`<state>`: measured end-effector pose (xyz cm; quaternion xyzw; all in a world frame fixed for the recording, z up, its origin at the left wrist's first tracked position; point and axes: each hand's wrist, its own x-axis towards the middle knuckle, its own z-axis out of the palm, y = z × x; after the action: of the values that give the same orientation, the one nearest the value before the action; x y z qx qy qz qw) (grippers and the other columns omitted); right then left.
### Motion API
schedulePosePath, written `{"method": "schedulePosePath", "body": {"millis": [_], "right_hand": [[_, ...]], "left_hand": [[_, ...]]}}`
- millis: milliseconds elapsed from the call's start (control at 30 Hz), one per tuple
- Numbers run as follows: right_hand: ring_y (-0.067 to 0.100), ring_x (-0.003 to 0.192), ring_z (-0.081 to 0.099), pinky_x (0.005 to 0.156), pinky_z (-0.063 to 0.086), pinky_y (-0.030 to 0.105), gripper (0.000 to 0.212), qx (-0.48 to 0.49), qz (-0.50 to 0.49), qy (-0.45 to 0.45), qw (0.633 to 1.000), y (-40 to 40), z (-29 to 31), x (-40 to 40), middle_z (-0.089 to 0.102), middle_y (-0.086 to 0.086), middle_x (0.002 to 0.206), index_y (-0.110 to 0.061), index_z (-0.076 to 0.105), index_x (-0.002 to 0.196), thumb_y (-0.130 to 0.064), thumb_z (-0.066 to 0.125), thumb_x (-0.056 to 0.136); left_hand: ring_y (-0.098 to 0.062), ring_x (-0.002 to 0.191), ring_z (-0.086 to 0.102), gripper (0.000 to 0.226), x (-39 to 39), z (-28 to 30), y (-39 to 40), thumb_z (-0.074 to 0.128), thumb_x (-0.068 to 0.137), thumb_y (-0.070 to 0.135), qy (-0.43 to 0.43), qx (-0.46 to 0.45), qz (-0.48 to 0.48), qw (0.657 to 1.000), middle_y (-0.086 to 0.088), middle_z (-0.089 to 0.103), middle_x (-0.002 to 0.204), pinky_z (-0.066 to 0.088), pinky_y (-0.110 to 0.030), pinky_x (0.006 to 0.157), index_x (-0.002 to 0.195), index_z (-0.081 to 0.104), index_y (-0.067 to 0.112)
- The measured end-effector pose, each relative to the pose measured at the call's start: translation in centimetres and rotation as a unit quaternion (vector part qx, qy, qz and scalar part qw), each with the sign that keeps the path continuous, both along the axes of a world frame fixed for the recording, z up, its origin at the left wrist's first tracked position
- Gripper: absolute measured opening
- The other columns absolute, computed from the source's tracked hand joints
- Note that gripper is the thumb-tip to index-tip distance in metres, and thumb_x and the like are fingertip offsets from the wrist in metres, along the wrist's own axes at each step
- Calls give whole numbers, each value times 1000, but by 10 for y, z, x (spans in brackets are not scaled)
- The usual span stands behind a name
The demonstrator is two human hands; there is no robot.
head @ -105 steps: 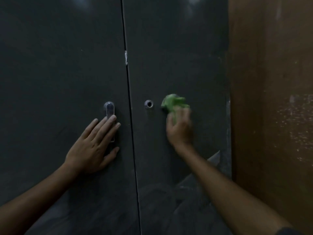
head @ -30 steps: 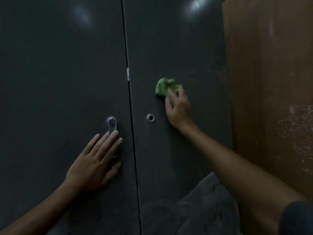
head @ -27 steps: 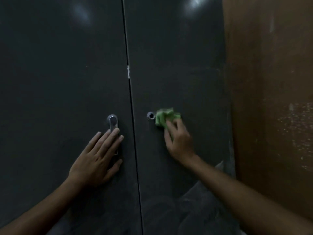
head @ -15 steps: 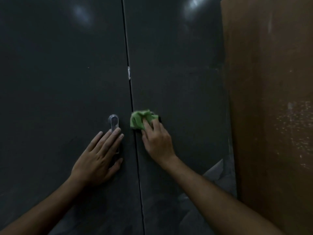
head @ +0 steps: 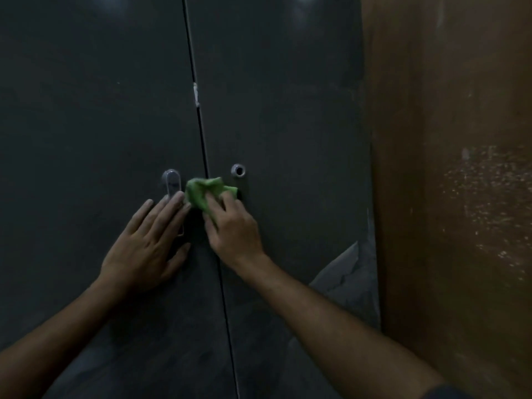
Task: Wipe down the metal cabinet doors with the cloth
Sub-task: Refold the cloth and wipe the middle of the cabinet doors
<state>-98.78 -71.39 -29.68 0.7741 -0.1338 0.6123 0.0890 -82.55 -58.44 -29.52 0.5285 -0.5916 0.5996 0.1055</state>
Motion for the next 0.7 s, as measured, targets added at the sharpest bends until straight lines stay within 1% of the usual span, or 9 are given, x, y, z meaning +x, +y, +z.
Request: {"method": "schedulePosePath", "body": {"millis": [133, 233, 300, 367, 400, 467, 567, 633, 700], "right_hand": [[33, 80, 58, 64, 50, 40, 40, -92, -63, 54, 992, -68, -67, -49, 61, 14, 111, -16, 61, 133, -27, 55, 95], [40, 79, 62, 64, 51, 39, 38, 88, -153, -48, 983, -133, -86, -107, 57, 19, 118, -12, 56, 132, -27, 51, 97], [42, 97, 61, 78, 48, 41, 35, 258, -167, -158, 938, -166, -64, -133, 50, 21, 128, -10, 53, 135, -24, 47, 103], [42, 109, 56, 92, 44, 43, 38, 350, -170, -241, 889, -187, -27, -134, 47, 21, 129, -9, 53, 136, -26, 43, 104], [41, 110, 55, 95, 43, 44, 42, 348, -179, -243, 888, -186, -13, -127, 46, 20, 129, -10, 53, 137, -30, 40, 102], [38, 107, 53, 93, 45, 46, 48, 257, -183, -207, 926, -165, -12, -103, 49, 18, 128, -14, 57, 137, -31, 37, 97], [38, 99, 53, 83, 47, 44, 48, 82, -115, -53, 989, -129, -92, -90, 55, 19, 126, -16, 65, 132, -20, 46, 89], [39, 97, 56, 80, 53, 46, 46, 56, -113, 18, 992, -140, -142, -117, 56, 19, 125, -16, 66, 130, -16, 50, 86], [41, 100, 58, 84, 54, 48, 41, 125, -140, -22, 982, -174, -138, -145, 54, 22, 127, -12, 66, 129, -11, 52, 91]], "left_hand": [[-38, 153, 33, 79, -1, 0, 0, 41, 100, 46, 8, -1, -9, 1000, -18, 12, 173, 23, -57, 127, 162, 26, 0], [-37, 154, 33, 78, -2, -1, -3, 43, 101, 46, 10, -12, -8, 1000, -18, 13, 173, 23, -56, 127, 162, 26, -1], [-37, 154, 33, 78, -1, -1, -3, 43, 102, 46, 5, -9, -4, 1000, -19, 14, 173, 24, -56, 127, 162, 26, -1], [-37, 154, 34, 78, -1, -1, -2, 45, 102, 45, 4, -14, 2, 1000, -19, 15, 173, 25, -56, 127, 162, 26, -1], [-37, 153, 34, 78, -1, -1, -2, 46, 101, 45, 3, -16, 2, 1000, -19, 16, 172, 25, -56, 126, 161, 27, -1], [-37, 153, 35, 78, -1, -1, -2, 48, 101, 44, 1, -16, -4, 1000, -19, 17, 172, 27, -56, 126, 161, 27, -1], [-38, 153, 35, 80, -1, 0, -1, 49, 100, 45, -1, -15, -7, 1000, -20, 16, 172, 27, -58, 125, 162, 26, 0], [-39, 152, 36, 81, -1, -1, -1, 48, 100, 46, 0, -9, -8, 1000, -20, 15, 172, 26, -58, 126, 162, 24, 0], [-40, 151, 37, 82, 0, -1, -2, 47, 100, 47, 0, -14, -7, 1000, -20, 15, 172, 25, -57, 126, 162, 24, -1]]}}
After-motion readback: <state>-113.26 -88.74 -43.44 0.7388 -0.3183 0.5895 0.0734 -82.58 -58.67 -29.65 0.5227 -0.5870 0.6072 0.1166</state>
